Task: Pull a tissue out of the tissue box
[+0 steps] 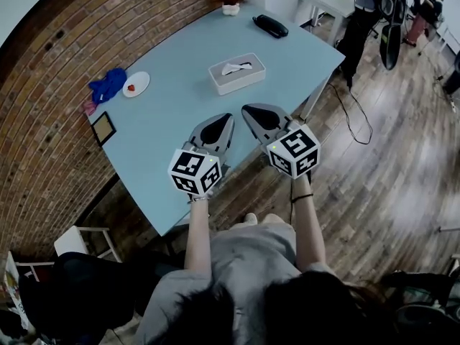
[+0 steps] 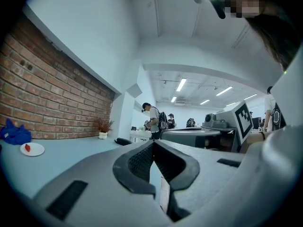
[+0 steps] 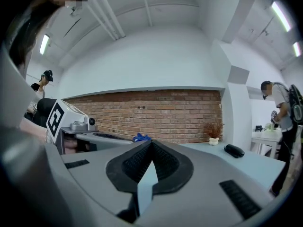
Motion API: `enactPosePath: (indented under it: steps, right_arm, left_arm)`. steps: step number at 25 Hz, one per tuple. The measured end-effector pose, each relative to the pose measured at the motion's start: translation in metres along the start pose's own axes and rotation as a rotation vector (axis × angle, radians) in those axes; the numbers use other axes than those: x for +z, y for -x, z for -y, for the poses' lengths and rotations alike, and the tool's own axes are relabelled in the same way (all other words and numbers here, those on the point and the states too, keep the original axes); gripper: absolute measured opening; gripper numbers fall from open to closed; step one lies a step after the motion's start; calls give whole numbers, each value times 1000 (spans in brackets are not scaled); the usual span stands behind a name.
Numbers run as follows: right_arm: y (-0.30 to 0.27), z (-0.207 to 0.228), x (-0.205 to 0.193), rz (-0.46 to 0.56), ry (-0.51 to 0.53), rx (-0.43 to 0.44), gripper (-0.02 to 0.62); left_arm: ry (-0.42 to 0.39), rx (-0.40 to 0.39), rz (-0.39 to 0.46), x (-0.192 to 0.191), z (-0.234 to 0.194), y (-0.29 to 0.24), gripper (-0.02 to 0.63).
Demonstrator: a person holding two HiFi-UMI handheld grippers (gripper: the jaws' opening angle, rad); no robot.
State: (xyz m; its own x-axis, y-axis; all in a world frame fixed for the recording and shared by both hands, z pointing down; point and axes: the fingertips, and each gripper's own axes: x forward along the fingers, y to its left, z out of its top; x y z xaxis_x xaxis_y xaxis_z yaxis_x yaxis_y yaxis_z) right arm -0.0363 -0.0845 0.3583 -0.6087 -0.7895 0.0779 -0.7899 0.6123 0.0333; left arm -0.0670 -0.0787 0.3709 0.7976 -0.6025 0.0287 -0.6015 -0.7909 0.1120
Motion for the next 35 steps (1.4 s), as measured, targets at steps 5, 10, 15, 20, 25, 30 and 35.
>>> enactPosePath:
  steps: [5, 10, 15, 20, 25, 30, 35]
  right_arm:
    - [-16, 14, -3, -15, -4, -17, 0]
    - [-25, 29, -11, -57, 14, -28, 0]
    - [-40, 52, -18, -70, 7, -24, 0]
    - [-60, 79, -26, -84, -15, -7, 0]
    - [-81, 102, -42, -116, -20, 38, 0]
    - [-102, 128, -50, -138, -38, 81, 0]
    - [-119, 144, -58, -173, -34, 147, 0]
  left_arm:
    - [20, -5, -11, -5, -18, -9, 3]
    - [46, -17, -18, -11, -27, -24, 3]
    - [60, -3, -35, -19, -41, -44, 3]
    - [75, 27, -57, -25, -62, -66, 3]
    - [105, 62, -82, -38, -81, -92, 3]
    - [127, 98, -96, -43, -98, -118, 3]
    - [149, 145, -109, -48, -112, -136, 3]
